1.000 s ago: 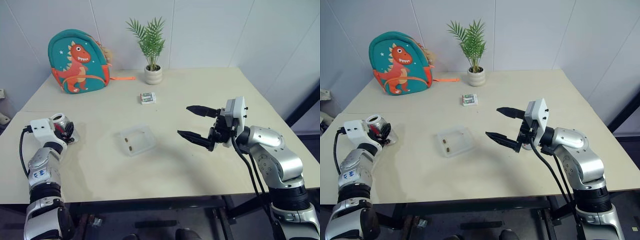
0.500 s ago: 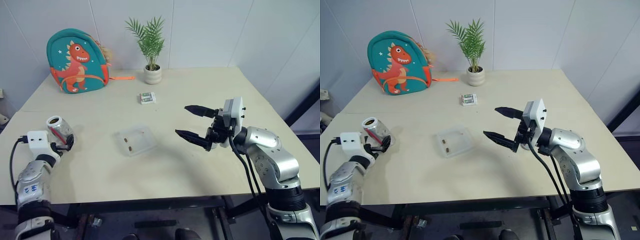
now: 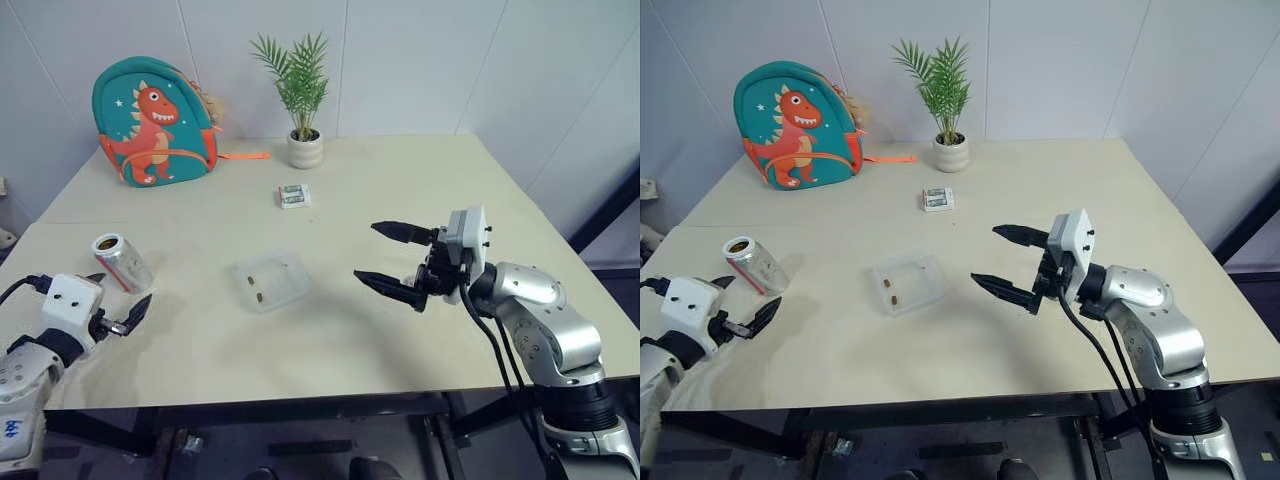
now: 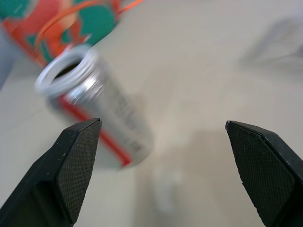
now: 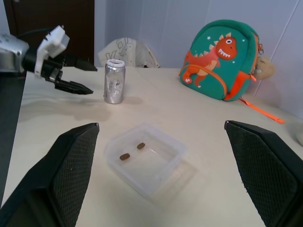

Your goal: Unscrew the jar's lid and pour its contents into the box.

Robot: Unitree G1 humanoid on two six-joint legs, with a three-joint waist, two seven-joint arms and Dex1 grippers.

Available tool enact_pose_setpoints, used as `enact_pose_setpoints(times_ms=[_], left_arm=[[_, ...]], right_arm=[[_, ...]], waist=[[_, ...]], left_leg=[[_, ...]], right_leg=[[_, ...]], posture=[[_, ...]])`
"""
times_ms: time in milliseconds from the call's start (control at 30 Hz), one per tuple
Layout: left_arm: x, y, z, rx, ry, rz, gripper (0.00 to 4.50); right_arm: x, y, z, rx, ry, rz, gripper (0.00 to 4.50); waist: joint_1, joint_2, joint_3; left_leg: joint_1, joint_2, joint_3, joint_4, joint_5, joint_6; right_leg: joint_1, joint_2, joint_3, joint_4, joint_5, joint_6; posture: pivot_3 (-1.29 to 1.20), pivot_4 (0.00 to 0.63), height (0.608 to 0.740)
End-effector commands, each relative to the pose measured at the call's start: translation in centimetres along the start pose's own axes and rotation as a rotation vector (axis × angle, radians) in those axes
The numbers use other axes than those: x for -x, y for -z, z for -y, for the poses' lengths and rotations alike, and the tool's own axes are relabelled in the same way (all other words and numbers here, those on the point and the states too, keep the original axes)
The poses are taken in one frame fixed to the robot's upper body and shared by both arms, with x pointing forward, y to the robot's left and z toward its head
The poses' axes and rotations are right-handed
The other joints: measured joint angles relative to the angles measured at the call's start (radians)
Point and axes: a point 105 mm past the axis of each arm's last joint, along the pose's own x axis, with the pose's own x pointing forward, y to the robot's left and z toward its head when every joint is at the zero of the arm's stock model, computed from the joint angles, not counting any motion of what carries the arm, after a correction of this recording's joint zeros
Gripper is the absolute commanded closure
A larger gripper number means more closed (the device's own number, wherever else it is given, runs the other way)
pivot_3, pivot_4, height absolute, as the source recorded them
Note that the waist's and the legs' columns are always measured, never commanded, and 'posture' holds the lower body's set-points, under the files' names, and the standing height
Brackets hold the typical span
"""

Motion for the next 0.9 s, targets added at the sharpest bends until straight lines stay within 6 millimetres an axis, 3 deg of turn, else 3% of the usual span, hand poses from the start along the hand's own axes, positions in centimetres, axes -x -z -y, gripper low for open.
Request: enact_pose_setpoints(times_ms=[33, 133, 267, 433, 567, 767, 900], left_arm=[[0.4, -4.4, 2.2, -0.014, 0.215, 0.152, 0.02], [-0.1, -6.4, 4.6, -0.052, 0.404, 0.208, 0.02], [-1.6, -8.1, 5.0, -0.092, 0.503, 0.271, 0.02], [-3.0, -8.5, 4.0, -0.124, 0.546, 0.294, 0.02], [-4.2, -9.1, 5.1, -0.114, 0.597, 0.320, 0.02], [-4.5, -8.5, 7.2, -0.065, 0.701, 0.316, 0.02], [-4.4, -8.2, 7.0, -0.062, 0.697, 0.298, 0.02]], right_arm=[[0.8, -0.7, 0.3, 0.070, 0.002, 0.002, 0.00], [1.3, -0.6, 0.7, 0.098, 0.007, -0.019, 0.00], [2.2, -0.1, 0.4, 0.087, -0.037, -0.069, 0.00], [4.2, 0.1, 0.8, 0.085, -0.049, -0.157, 0.00], [5.6, -0.1, 0.9, 0.075, -0.041, -0.198, 0.00], [6.2, 0.1, -0.2, 0.042, -0.011, -0.212, 0.00], [6.1, 0.3, -0.2, 0.036, 0.020, -0.205, 0.00]], waist=[[0.001, 0.000, 0.000], [0.001, 0.000, 0.000], [0.002, 0.000, 0.000], [-0.007, 0.001, 0.000], [-0.003, 0.000, 0.000], [-0.003, 0.000, 0.000], [-0.004, 0.000, 0.000]], left_leg=[[0.000, 0.000, 0.000, 0.000, 0.000, 0.000], [0.000, 0.000, 0.000, 0.000, 0.000, 0.000], [0.000, 0.000, 0.000, 0.000, 0.000, 0.000], [0.000, 0.000, 0.002, 0.001, 0.000, 0.000], [0.000, 0.001, 0.001, 0.001, 0.000, 0.001], [0.000, 0.001, 0.002, 0.001, 0.000, 0.001], [0.000, 0.001, 0.002, 0.002, 0.000, 0.001]], right_leg=[[0.000, 0.000, 0.000, 0.000, 0.000, 0.000], [0.000, 0.000, 0.000, -0.001, 0.000, 0.000], [0.000, 0.002, 0.000, -0.001, 0.000, 0.000], [0.000, 0.003, 0.002, -0.001, 0.000, 0.001], [0.000, 0.005, 0.001, 0.000, 0.004, 0.008], [0.000, 0.005, 0.002, 0.000, 0.005, 0.009], [0.000, 0.005, 0.002, 0.000, 0.005, 0.009]], posture=[[0.00, 0.150, 0.740], [0.00, 0.150, 0.740], [0.00, 0.150, 0.740], [0.00, 0.150, 0.740], [0.00, 0.150, 0.740], [0.00, 0.150, 0.740], [0.00, 0.150, 0.740]])
